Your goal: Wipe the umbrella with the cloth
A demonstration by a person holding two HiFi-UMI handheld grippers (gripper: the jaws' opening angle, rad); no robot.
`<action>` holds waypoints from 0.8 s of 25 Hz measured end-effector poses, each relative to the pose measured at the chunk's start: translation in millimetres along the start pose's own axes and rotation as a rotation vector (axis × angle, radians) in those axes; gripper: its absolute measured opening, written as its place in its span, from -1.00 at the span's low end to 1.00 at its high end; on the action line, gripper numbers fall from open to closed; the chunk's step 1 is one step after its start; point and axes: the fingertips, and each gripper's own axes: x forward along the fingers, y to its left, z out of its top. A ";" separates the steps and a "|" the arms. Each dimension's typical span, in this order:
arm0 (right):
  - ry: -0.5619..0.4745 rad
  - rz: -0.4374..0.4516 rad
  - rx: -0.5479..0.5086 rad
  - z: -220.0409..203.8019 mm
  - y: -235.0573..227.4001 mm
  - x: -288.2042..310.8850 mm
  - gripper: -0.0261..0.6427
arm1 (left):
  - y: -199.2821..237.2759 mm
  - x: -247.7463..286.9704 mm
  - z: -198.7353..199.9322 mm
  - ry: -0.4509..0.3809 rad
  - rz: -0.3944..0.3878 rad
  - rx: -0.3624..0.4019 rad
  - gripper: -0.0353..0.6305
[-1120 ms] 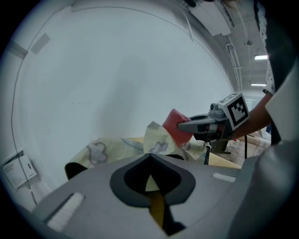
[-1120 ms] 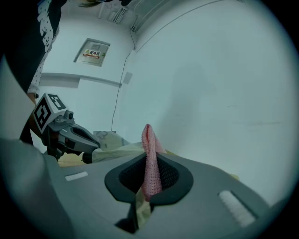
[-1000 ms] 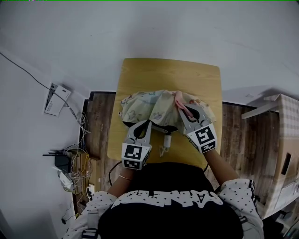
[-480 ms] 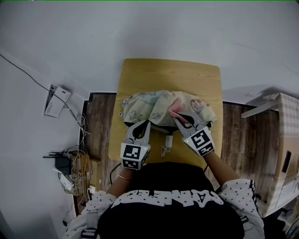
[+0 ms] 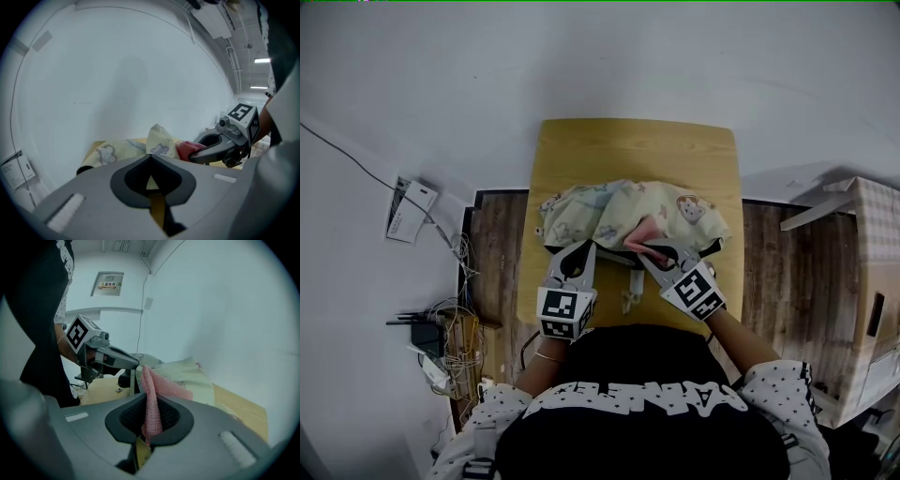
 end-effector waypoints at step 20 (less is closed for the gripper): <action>-0.027 0.045 0.012 -6.4 19.3 -13.0 -0.82 | 4.9 2.4 -9.8 0.015 0.005 -0.028 -0.89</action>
